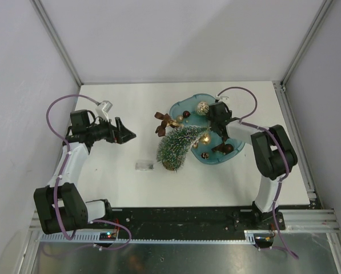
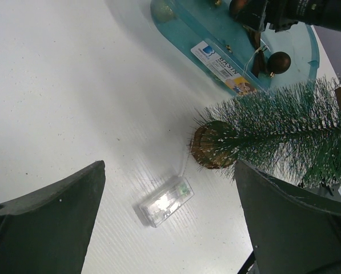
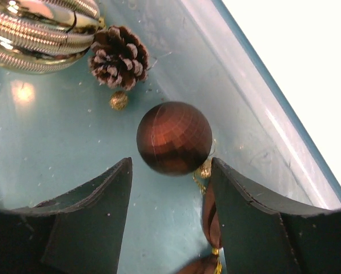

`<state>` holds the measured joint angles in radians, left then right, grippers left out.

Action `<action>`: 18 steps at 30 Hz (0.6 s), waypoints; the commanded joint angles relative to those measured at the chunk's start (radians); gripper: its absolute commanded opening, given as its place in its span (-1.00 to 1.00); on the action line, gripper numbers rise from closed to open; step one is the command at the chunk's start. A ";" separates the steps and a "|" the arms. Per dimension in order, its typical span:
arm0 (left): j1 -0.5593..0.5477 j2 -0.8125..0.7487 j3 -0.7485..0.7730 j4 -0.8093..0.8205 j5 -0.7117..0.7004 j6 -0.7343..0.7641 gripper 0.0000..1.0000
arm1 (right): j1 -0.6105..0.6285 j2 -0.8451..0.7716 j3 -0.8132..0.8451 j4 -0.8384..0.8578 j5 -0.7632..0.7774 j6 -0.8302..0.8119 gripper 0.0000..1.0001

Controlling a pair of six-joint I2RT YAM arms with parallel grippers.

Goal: Decorate the small christmas tree

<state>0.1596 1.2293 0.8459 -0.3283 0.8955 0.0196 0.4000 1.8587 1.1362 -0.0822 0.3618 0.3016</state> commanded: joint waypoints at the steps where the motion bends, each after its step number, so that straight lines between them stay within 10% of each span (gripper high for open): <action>1: 0.014 -0.009 -0.003 0.001 0.027 0.031 0.99 | 0.002 0.045 0.078 0.060 0.099 -0.042 0.23; 18: -0.015 -0.022 -0.009 0.001 0.072 0.022 0.99 | -0.004 -0.023 0.064 0.007 0.014 -0.002 -0.42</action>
<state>0.1524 1.2362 0.8459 -0.3328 0.9413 0.0265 0.3969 1.9259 1.2282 -0.0692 0.4023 0.2680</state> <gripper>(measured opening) 0.996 0.531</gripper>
